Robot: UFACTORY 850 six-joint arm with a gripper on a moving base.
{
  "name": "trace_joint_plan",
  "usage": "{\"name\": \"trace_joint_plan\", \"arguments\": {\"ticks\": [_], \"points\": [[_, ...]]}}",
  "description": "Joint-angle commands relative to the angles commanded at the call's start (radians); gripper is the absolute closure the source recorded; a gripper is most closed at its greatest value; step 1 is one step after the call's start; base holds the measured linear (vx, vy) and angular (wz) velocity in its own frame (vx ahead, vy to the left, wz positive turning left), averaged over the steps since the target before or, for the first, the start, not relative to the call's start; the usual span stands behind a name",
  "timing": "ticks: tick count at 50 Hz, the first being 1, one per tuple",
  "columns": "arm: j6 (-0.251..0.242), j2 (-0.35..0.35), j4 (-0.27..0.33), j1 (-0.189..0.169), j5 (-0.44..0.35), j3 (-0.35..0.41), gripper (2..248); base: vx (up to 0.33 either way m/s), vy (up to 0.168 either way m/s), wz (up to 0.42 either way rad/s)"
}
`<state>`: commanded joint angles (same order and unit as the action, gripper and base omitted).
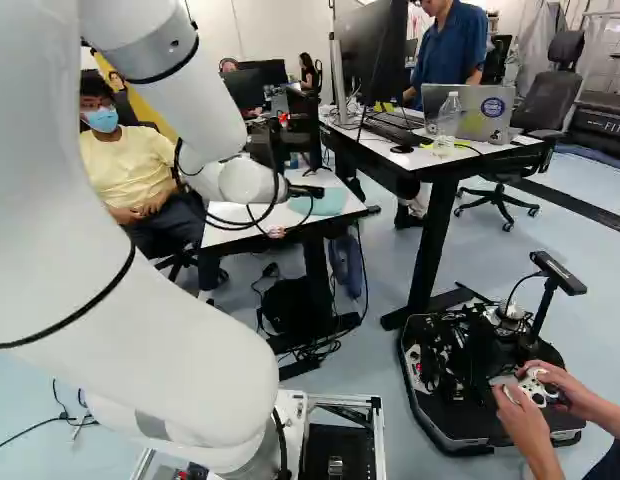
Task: Clean the table with the green towel
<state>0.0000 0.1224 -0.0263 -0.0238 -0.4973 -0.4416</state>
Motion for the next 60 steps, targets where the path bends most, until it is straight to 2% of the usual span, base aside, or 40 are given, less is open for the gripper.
{"name": "trace_joint_plan", "arguments": {"ticks": [26,47,60], "points": [[0.000,0.084,0.014,0.013,-0.202,0.190,3,0.000,0.000,0.000],[0.000,0.129,0.022,0.020,-0.309,0.291,3,0.000,0.000,0.000],[0.000,0.146,0.024,0.022,-0.349,0.329,3,0.000,0.000,0.000]]}}
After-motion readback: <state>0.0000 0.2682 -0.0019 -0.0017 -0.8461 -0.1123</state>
